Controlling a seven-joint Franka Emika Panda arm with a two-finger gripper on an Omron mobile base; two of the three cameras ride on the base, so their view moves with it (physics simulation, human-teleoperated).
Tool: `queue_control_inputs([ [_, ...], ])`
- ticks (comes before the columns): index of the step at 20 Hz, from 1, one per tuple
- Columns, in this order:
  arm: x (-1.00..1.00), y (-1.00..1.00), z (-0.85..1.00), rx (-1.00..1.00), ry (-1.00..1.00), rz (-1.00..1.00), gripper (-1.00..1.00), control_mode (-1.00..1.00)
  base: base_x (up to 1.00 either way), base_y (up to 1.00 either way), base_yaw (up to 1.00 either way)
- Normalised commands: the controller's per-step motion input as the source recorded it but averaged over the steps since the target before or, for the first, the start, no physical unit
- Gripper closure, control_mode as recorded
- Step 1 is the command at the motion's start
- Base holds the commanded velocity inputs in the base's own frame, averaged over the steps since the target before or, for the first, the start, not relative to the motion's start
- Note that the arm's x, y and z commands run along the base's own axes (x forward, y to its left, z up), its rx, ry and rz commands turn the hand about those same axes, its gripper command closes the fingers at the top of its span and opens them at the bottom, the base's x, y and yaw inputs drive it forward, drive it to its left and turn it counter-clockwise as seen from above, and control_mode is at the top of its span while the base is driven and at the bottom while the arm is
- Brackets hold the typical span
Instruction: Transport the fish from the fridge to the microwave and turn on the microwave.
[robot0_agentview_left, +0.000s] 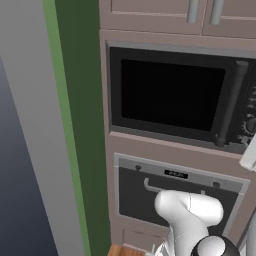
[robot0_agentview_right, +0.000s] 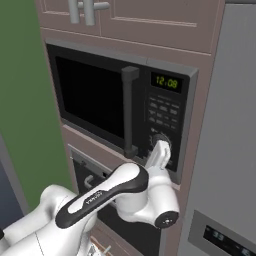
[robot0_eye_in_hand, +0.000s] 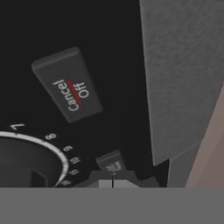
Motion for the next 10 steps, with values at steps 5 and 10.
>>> queue_control_inputs([
  [5, 0.5, -0.04, -0.23, 0.0, 0.0, 0.0, 1.0, -1.0, 0.0, 0.0, 0.0],
  [10, 0.69, -0.02, -0.35, 0.0, 0.0, 0.0, 1.0, -1.0, 0.0, 0.0, 0.0],
])
